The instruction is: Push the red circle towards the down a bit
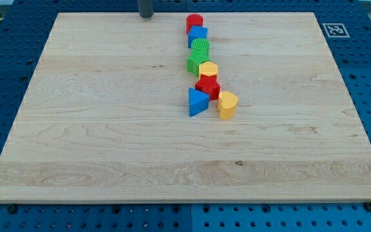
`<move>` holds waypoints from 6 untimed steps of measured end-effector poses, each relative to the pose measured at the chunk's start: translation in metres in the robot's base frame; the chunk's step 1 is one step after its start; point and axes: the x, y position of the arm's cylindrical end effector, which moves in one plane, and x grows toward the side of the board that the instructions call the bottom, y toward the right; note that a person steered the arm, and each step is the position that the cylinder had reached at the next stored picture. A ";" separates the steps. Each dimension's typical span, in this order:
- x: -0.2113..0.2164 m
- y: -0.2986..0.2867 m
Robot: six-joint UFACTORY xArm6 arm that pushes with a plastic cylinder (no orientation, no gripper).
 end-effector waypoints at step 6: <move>0.027 0.129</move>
